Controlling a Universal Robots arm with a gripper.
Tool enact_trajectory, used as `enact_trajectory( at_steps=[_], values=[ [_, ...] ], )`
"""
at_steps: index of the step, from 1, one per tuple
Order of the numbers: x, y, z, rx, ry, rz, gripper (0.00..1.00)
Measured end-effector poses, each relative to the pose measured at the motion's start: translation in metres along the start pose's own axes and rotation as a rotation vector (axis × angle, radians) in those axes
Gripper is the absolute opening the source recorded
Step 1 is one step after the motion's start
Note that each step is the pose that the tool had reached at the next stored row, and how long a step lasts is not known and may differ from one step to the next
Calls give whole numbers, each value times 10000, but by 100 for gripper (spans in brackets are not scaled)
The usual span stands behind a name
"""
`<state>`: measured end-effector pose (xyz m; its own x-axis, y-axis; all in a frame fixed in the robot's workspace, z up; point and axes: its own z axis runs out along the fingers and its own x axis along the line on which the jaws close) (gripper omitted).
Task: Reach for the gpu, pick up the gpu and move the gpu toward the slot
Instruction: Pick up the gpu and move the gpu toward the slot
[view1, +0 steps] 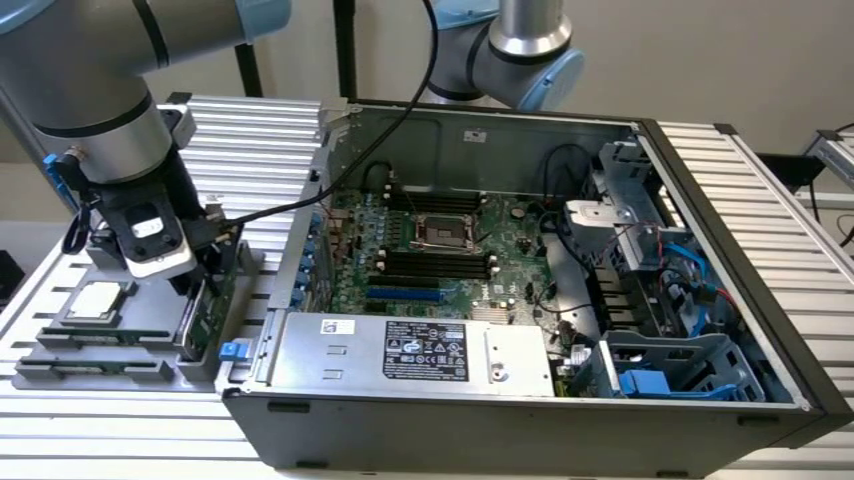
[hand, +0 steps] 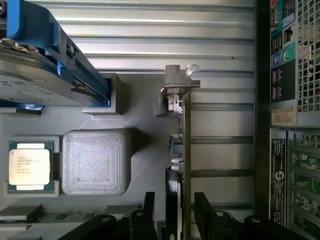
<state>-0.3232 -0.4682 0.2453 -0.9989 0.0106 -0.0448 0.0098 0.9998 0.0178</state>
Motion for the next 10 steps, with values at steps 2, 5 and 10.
enact_trajectory(
  at_steps=[2, 5, 10],
  values=[
    [0, 1, 3, 1, 1, 1, 45],
    [1, 1, 11, 1, 0, 3, 36],
    [0, 2, 20, 1, -1, 8, 29]
  ],
)
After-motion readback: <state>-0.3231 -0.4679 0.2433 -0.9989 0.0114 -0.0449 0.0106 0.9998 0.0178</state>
